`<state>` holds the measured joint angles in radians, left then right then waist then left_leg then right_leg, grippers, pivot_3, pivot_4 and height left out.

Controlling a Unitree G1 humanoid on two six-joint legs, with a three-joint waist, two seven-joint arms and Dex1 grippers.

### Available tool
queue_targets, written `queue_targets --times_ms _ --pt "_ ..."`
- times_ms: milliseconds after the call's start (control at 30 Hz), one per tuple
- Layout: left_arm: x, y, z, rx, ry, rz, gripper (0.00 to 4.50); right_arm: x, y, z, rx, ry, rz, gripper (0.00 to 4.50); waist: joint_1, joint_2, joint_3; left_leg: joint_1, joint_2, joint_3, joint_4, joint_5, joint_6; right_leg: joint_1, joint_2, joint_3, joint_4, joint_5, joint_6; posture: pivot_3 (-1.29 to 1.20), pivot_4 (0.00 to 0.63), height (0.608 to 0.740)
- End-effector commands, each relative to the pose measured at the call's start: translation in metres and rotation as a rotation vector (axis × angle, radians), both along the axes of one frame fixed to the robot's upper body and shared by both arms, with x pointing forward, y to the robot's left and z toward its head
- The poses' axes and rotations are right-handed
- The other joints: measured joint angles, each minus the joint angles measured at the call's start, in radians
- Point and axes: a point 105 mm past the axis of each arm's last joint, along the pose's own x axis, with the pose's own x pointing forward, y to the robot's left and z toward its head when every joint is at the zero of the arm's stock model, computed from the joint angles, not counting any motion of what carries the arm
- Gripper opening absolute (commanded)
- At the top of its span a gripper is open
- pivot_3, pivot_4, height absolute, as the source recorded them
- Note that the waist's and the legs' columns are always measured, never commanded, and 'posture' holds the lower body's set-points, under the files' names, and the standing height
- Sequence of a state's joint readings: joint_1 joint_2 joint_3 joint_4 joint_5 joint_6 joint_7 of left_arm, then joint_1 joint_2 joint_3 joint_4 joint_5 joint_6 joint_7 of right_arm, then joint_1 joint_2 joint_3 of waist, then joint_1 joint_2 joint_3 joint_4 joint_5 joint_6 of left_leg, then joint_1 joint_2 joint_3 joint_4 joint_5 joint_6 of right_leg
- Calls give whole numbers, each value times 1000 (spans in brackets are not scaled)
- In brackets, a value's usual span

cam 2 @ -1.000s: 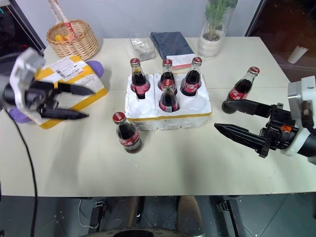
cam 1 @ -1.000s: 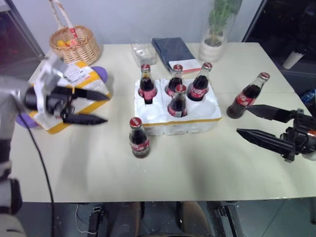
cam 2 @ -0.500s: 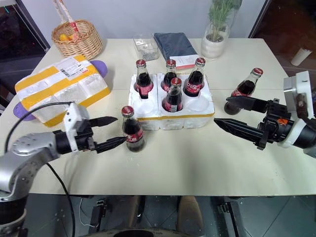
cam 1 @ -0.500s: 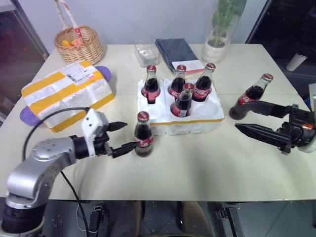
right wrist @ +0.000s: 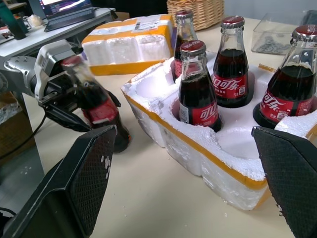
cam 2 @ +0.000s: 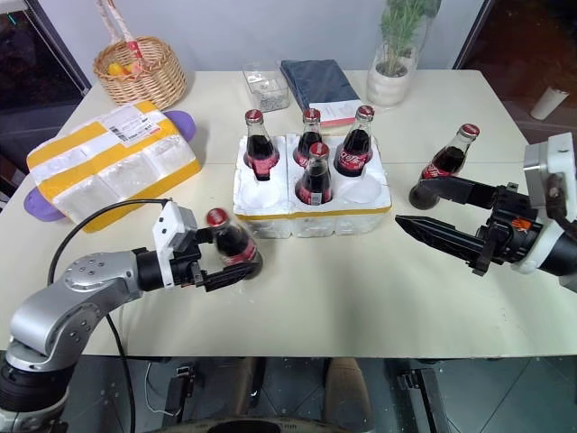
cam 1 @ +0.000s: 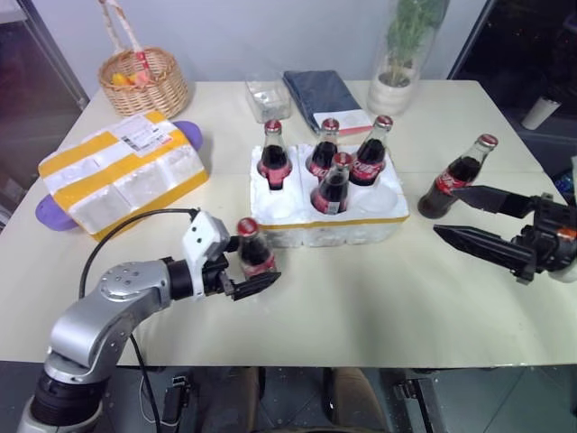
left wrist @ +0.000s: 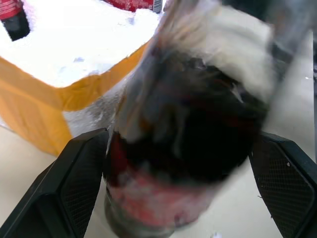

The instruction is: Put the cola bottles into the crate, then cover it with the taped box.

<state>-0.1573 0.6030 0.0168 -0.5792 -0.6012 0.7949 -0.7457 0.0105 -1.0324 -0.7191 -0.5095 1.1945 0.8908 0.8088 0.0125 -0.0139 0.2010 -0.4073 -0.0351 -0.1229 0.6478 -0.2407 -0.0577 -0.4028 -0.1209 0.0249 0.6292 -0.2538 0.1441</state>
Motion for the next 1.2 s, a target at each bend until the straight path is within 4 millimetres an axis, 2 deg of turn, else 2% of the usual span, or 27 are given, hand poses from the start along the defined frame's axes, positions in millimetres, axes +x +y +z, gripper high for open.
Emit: queue_targets --times_ms 33,100,133,233,333,433,500,567,667,733,867,967,1067,1200 --pt "-2 -3 8 -20 -30 -30 3585 -4 1 10 6 -51 4 4500 0 0 0 0 0 0 0 0 0 0 0 0 0 0 0 0 150 740" --pt "-3 -1 10 -31 -38 -35 2765 -4 0 10 7 -53 0 4500 0 0 0 0 0 0 0 0 0 0 0 0 0 0 0 0 150 740" --pt "-3 1 11 -34 -39 -34 2686 -4 0 10 7 -54 0 4500 0 0 0 0 0 0 0 0 0 0 0 0 0 0 0 0 150 740" --pt "-3 17 22 -78 3 -51 2686 -3 0 9 16 -53 -3 4500 -1 0 0 0 0 0 0 0 0 0 0 0 0 0 0 0 150 740" --pt "-15 41 43 -104 73 -159 2686 -3 0 8 12 -46 2 4500 -6 0 0 -1 1 0 -1 0 0 -2 1 0 0 0 0 0 150 740" --pt "-13 61 68 -114 77 -196 2686 -3 -1 7 11 -42 5 4500 -7 1 1 -1 1 0 -1 0 0 -3 1 0 1 0 -1 0 150 740" --pt "7 69 98 -138 8 -186 2686 -1 -2 8 14 -41 1 4500 4 1 1 -1 1 0 0 0 0 -2 1 0 0 0 -1 0 150 740" --pt "27 67 127 -178 -67 -169 2686 -1 -2 8 16 -41 0 4500 8 0 1 -2 1 0 1 0 0 0 1 -1 0 0 -1 0 150 740" --pt "49 52 150 -208 -144 -180 2686 -1 -1 6 19 -41 0 4500 3 -1 1 -2 0 0 2 0 0 2 1 -1 -2 0 0 0 150 740" --pt "59 39 151 -186 -175 -206 2686 -1 1 5 22 -42 0 4500 -5 0 1 -2 0 0 0 0 0 2 1 0 -4 2 4 0 150 740" --pt "75 12 127 -86 -189 -264 2686 -3 0 5 23 -48 -17 4500 -15 0 1 -1 0 0 -3 0 1 -2 1 0 1 1 6 0 150 740" --pt "79 5 99 40 -223 -297 2686 -5 -2 7 27 -55 -36 4500 -31 0 1 -3 1 0 -4 0 1 -4 2 0 1 1 5 0 150 740" --pt "85 0 85 73 -247 -287 2686 -7 -3 8 31 -56 -48 4500 -29 0 1 -3 1 1 -4 0 1 -4 2 1 1 1 5 0 150 740" --pt "83 -11 72 66 -267 -298 2686 -7 -4 8 33 -57 -65 4500 -24 0 1 -2 1 1 -2 0 1 -3 2 1 1 1 6 0 150 740"
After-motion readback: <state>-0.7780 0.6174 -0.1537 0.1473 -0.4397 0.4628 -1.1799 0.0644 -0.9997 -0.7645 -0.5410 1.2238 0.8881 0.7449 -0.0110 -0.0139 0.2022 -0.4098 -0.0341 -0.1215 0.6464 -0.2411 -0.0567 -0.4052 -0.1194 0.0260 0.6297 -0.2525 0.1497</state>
